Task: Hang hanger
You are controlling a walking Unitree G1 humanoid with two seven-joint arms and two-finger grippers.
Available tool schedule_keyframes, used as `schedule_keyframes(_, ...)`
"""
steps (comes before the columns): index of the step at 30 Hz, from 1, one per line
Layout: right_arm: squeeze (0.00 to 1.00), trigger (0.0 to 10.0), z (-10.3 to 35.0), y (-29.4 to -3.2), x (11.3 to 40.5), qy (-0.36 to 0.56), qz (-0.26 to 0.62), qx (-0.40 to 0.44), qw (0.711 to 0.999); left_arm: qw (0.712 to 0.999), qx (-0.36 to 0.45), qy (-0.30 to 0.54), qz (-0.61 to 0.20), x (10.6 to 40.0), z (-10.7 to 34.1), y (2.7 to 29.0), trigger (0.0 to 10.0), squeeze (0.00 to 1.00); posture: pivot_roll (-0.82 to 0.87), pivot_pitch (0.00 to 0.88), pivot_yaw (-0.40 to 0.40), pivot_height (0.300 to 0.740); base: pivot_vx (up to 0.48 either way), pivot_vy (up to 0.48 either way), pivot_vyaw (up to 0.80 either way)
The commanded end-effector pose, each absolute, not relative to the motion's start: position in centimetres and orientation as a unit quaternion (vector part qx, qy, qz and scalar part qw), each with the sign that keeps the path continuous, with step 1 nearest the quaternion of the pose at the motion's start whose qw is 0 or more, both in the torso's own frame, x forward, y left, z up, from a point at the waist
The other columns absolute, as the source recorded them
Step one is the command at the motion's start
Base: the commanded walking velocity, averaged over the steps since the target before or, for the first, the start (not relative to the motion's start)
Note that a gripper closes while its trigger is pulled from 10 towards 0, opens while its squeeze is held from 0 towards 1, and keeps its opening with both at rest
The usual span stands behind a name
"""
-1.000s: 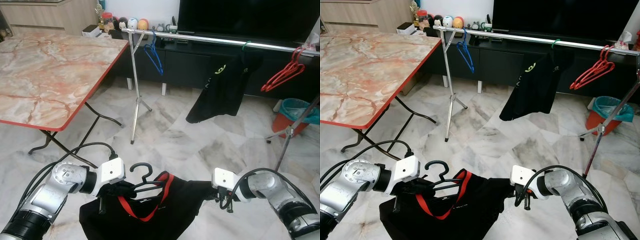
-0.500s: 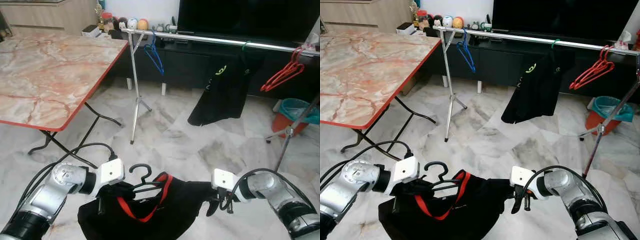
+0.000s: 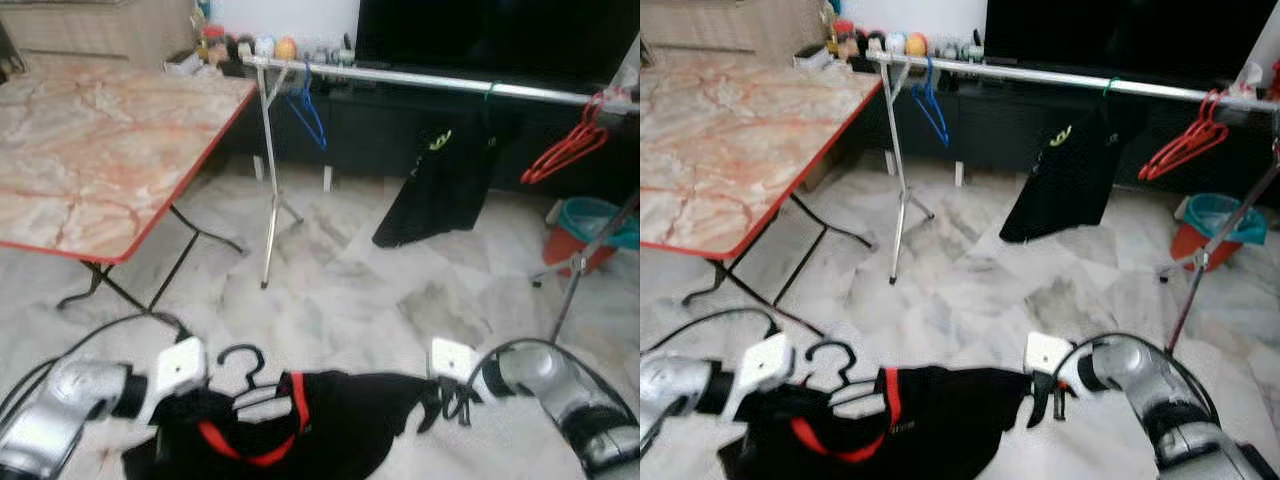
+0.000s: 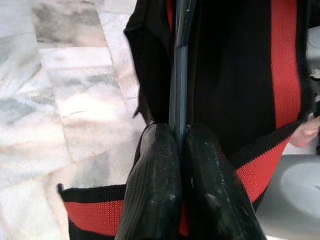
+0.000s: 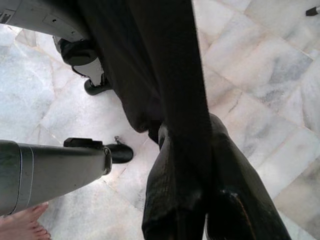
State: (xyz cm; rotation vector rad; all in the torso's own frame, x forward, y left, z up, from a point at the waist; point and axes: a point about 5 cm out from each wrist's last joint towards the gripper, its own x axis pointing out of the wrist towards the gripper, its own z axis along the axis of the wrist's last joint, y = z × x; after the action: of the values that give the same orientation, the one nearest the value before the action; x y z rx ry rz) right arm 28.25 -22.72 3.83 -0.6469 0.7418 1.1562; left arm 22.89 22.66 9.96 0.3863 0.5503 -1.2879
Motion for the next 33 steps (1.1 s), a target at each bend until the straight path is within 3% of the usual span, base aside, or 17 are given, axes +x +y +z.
schedule_keyframes(1,0.0,0.0,4.3,-23.7,28.4,0.341,0.509,-0.302,0.73,0.758,0.169,0.246,-0.58,22.7,11.5,24.0,10.0,0.0,0.1,0.0,-0.016,0.74,0.0,0.0,0.0)
schedule_keyframes(5,0.0,0.0,4.4,-23.9,28.5,0.341,0.505,-0.303,0.733,0.76,0.141,0.248,-0.584,22.0,12.1,24.8,10.0,0.0,0.1,0.0,-0.01,0.74,0.0,0.0,0.0)
schedule_keyframes(8,0.0,0.0,4.5,-24.1,28.5,0.341,0.502,-0.304,0.734,0.787,0.078,0.217,-0.572,22.2,13.4,25.4,10.0,0.0,0.1,0.0,-0.01,0.74,0.0,0.0,0.0)
schedule_keyframes(13,0.0,0.0,4.6,-24.4,28.4,0.343,0.502,-0.305,0.733,0.794,0.005,0.186,-0.578,21.8,14.6,26.1,10.0,0.0,0.09,0.0,-0.009,0.74,0.0,0.0,0.0)
schedule_keyframes(17,0.0,0.0,4.5,-24.6,28.2,0.346,0.501,-0.305,0.732,0.796,0.005,0.187,-0.575,21.8,14.9,26.4,10.0,0.0,0.1,0.0,-0.011,0.74,0.0,0.0,0.0)
schedule_keyframes(21,0.0,0.0,4.1,-24.0,28.1,0.343,0.502,-0.312,0.73,0.772,0.102,0.242,-0.579,21.7,13.2,25.4,10.0,0.0,0.11,0.0,-0.011,0.74,0.0,0.0,0.0)
schedule_keyframes(22,0.0,1.6,4.1,-23.6,28.3,0.335,0.501,-0.311,0.735,0.768,0.12,0.242,-0.58,22.0,12.9,24.9,10.0,0.0,0.11,0.0,-0.011,0.74,0.0,0.0,0.0)
schedule_keyframes(23,0.0,1.6,4.2,-23.3,28.4,0.329,0.501,-0.31,0.738,0.766,0.133,0.241,-0.581,22.2,12.8,24.5,10.0,0.0,0.1,0.0,-0.01,0.74,0.0,0.0,0.0)
schedule_keyframes(24,0.0,4.9,4.2,-23.1,28.6,0.323,0.502,-0.309,0.74,0.767,0.139,0.239,-0.579,22.4,12.7,24.2,10.0,0.0,0.1,0.0,-0.01,0.74,0.0,0.0,0.0)
schedule_keyframes(25,0.0,10.0,4.3,-22.8,28.7,0.317,0.503,-0.309,0.742,0.768,0.152,0.234,-0.576,22.8,12.5,23.8,10.0,0.0,0.1,0.0,-0.01,0.74,0.0,0.0,0.0)
schedule_keyframes(30,0.0,10.0,5.1,-22.0,29.5,0.298,0.509,-0.328,0.738,0.783,0.194,0.187,-0.56,24.9,12.4,21.9,10.0,0.0,0.1,0.0,-0.01,0.74,0.0,0.0,0.0)
schedule_keyframes(31,0.05,10.0,5.4,-21.7,29.7,0.292,0.514,-0.327,0.738,0.786,0.203,0.175,-0.557,25.4,12.5,21.5,10.0,0.0,0.1,0.0,-0.009,0.74,0.0,0.0,0.0)
schedule_keyframes(32,1.0,10.0,5.9,-21.1,30.0,0.28,0.523,-0.32,0.739,0.788,0.207,0.157,-0.558,26.2,12.6,20.4,10.0,0.0,0.1,0.0,-0.007,0.74,0.0,0.0,0.0)
schedule_keyframes(33,1.0,10.0,6.1,-20.8,30.1,0.274,0.529,-0.319,0.737,0.79,0.207,0.148,-0.558,26.5,12.6,19.8,10.0,0.0,0.1,0.0,-0.007,0.74,0.0,0.0,0.0)
